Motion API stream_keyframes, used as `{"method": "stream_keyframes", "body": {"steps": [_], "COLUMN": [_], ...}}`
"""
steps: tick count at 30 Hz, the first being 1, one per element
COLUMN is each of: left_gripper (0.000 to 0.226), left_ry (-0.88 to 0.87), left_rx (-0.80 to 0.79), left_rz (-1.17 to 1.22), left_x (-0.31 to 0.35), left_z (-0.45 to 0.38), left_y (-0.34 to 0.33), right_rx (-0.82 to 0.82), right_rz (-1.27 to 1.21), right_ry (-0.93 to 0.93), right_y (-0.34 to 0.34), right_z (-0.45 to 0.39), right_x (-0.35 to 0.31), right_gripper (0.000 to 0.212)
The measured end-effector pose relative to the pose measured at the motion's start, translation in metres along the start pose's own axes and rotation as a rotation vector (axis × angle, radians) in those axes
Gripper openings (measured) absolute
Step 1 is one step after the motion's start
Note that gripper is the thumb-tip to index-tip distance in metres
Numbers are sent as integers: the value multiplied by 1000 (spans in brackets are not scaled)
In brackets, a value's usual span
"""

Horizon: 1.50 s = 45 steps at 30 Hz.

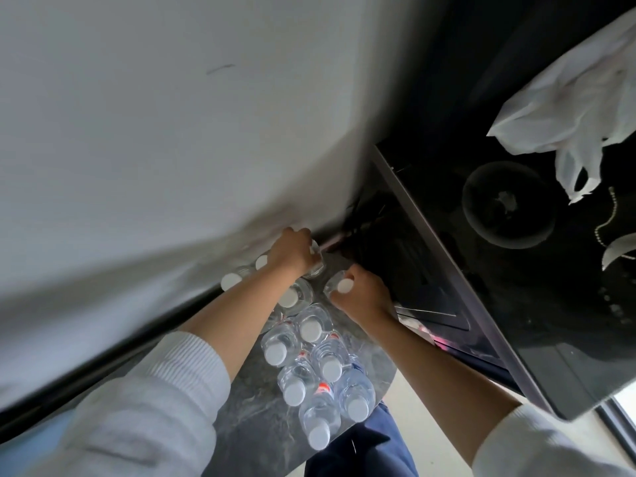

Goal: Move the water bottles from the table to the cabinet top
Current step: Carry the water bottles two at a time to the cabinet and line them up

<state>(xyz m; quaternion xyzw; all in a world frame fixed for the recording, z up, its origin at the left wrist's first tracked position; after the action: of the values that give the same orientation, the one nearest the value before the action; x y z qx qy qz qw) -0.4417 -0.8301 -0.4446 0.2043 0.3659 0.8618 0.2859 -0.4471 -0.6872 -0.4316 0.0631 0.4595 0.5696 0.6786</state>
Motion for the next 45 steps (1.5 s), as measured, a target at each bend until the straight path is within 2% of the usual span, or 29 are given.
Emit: {"method": "stream_keyframes", "body": {"steps": [4, 7, 11, 13, 15, 21, 25, 28, 34, 37, 39, 43, 45], "left_gripper": [48, 39, 36, 37, 37, 33, 32, 40, 47, 49, 49, 47, 43], "left_ry": [-76, -118, -44, 11, 67, 101, 125, 162, 272, 363, 421, 553, 630], "left_rx": [27, 148, 232, 231, 208, 154, 174, 169, 176, 172, 199, 295, 325], "left_rz": [-26, 56, 94, 96, 124, 289, 382, 407, 380, 414, 431, 434, 428], "left_x": [-2, -16, -62, -88, -106, -123, -129, -140, -168, -185, -197, -226, -243], "left_z": [5, 15, 27, 30, 33, 40, 48, 61, 109, 141, 169, 229, 262], "left_y": [11, 30, 33, 27, 19, 1, 1, -4, -20, -33, -37, -36, -40], "right_rx": [-11, -15, -7, -30, -38, -43, -48, -39, -84, -163, -184, -204, -244], "right_rz": [4, 7, -3, 22, 60, 145, 133, 121, 189, 340, 540, 874, 965], "right_ry": [-3, 17, 9, 5, 33, 96, 104, 107, 136, 154, 227, 467, 658], "right_y": [-2, -5, -11, -19, -22, -26, -30, -32, -35, -34, -31, -43, -65], "right_z": [-2, -3, -6, -6, -7, -12, -14, -14, -8, -1, 14, 56, 84], "right_x": [-11, -23, -31, -33, -33, -26, -25, -26, -30, -36, -50, -100, -132], "right_gripper": [43, 48, 48, 43, 26, 40, 30, 28, 45, 56, 62, 62, 53]}}
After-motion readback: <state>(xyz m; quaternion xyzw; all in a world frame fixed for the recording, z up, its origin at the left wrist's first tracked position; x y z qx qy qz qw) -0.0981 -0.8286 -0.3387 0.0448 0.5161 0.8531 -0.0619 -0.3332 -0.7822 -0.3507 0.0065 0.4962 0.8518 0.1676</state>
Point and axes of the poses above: each hand's wrist, its own z-axis away from the middle knuckle, its own y-axis out of the back of the hand, x = y × z, the point moved 8 cm from there along -z, towards the middle knuckle, and after that the axes turned 10 degrees about y, right-handed, at the moved point
